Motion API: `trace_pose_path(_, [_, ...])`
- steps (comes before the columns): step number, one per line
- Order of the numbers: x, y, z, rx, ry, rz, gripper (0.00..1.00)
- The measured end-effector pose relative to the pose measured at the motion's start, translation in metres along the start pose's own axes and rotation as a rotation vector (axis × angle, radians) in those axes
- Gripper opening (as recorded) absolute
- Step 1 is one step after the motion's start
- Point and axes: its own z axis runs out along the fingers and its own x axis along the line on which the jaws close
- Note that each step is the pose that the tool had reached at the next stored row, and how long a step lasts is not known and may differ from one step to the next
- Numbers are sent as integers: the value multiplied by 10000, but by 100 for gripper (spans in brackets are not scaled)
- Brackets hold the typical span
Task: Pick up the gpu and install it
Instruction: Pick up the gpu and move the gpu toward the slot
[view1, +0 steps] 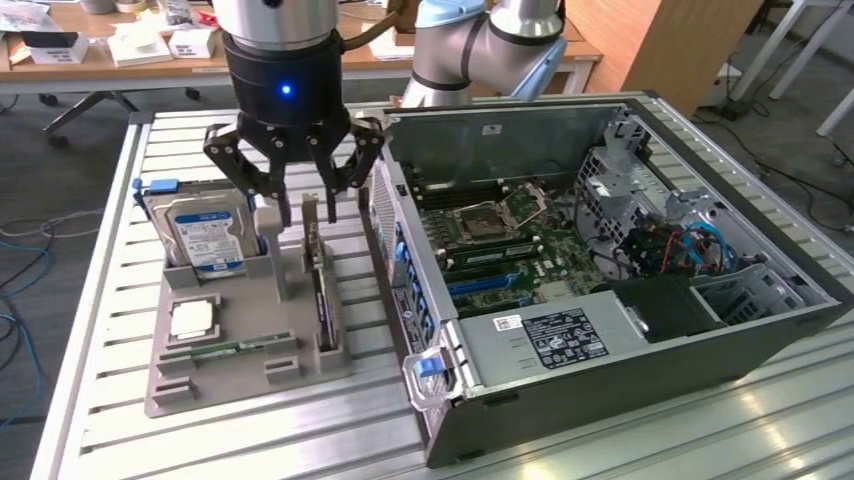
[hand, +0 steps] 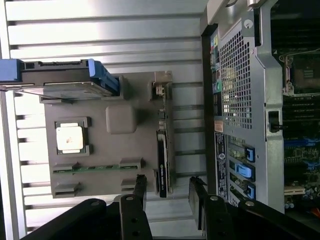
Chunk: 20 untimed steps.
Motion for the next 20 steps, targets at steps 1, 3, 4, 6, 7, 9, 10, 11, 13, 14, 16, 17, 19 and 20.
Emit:
trace_pose_path(1, [0, 0, 18, -1, -1, 0, 47])
trace_pose_path(3, [1, -2, 54, 0, 0, 0, 47])
trace_pose_path(4, [2, -2, 74, -1, 0, 0, 47])
trace_pose_path(6, [3, -3, 109, -1, 0, 0, 47])
trace_pose_path(7, [3, -4, 127, -1, -1, 1, 47])
trace_pose_path(9, [4, -5, 164, -1, -1, 0, 47])
trace_pose_path(10, [5, -5, 183, -1, 0, 0, 47])
trace_pose_path(11, [5, -6, 201, -1, -1, 0, 47])
trace_pose_path(13, [6, -7, 236, 0, 0, 0, 47])
trace_pose_path(14, [6, -7, 255, -1, -1, 0, 47])
trace_pose_path(16, [7, -8, 291, -1, -1, 0, 47])
trace_pose_path(17, [7, -9, 309, -1, 0, 0, 47])
trace_pose_path(19, [8, -10, 346, -1, -1, 0, 47])
trace_pose_path(20, [9, -11, 364, -1, 0, 0, 47])
